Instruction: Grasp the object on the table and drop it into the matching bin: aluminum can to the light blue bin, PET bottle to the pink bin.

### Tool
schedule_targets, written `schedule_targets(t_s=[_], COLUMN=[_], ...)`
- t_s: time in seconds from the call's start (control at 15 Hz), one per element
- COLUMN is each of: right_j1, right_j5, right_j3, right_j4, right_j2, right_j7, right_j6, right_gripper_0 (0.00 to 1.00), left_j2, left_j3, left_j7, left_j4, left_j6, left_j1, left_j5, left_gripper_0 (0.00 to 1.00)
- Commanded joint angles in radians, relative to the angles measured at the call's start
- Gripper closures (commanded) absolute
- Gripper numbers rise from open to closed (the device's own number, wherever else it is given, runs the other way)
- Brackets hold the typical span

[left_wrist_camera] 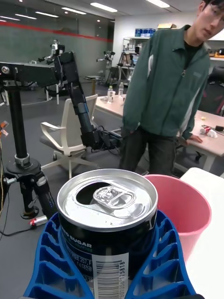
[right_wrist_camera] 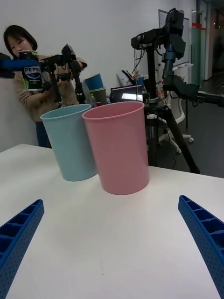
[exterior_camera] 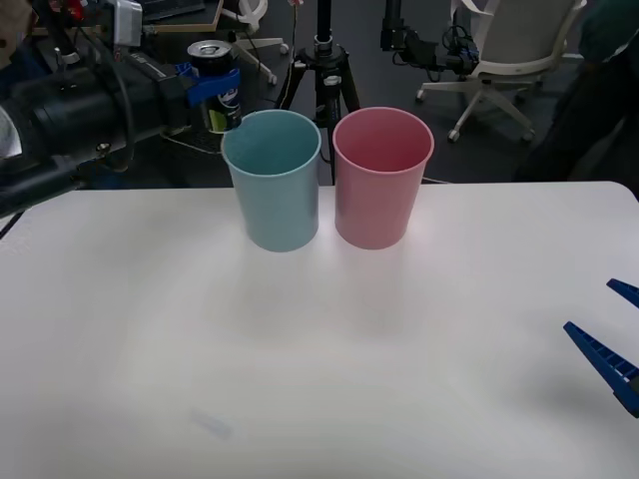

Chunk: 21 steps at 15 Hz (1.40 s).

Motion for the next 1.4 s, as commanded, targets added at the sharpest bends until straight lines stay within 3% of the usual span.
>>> schedule_targets(t_s=[0.07,0.47,0.73,1.07,1.13,1.2,1.27,1.33,1.4], right_j1=[0.0,0.0,0.0,0.0,0.0,0.0,0.0,0.0,0.0], right_j5=[0.0,0.0,0.0,0.0,0.0,0.0,0.0,0.0,0.0], right_j3=[0.0,0.0,0.0,0.0,0.0,0.0,0.0,0.0,0.0], right_j4=[0.0,0.0,0.0,0.0,0.0,0.0,0.0,0.0,0.0], right_j2=[0.0,0.0,0.0,0.0,0.0,0.0,0.0,0.0,0.0], right_j7=[0.0,0.0,0.0,0.0,0.0,0.0,0.0,0.0,0.0], right_j6=[0.0,0.0,0.0,0.0,0.0,0.0,0.0,0.0,0.0], right_gripper_0=[0.0,0.0,0.0,0.0,0.0,0.0,0.0,0.0,0.0], left_j2=[-0.067,-0.162,-0.192,-0.228,-0.228,-0.228,-0.228,-0.228,-0.228], left_j3=[-0.003,-0.003,-0.003,-0.003,-0.003,-0.003,-0.003,-0.003,-0.003], left_j7=[-0.003,0.008,-0.006,0.0,-0.003,-0.005,-0.008,-0.012,-0.014], left_j4=[0.015,0.027,0.123,0.13,0.132,0.132,0.13,0.13,0.13], left_j6=[0.035,0.082,0.085,0.098,0.109,0.117,0.123,0.124,0.123], left_j1=[-0.023,-0.029,-0.087,-0.092,-0.091,-0.091,-0.092,-0.092,-0.092], left_j5=[-0.108,-0.246,-0.249,-0.294,-0.294,-0.295,-0.295,-0.294,-0.295], left_gripper_0=[1.0,1.0,1.0,1.0,0.7,0.66,0.42,0.01,0.0])
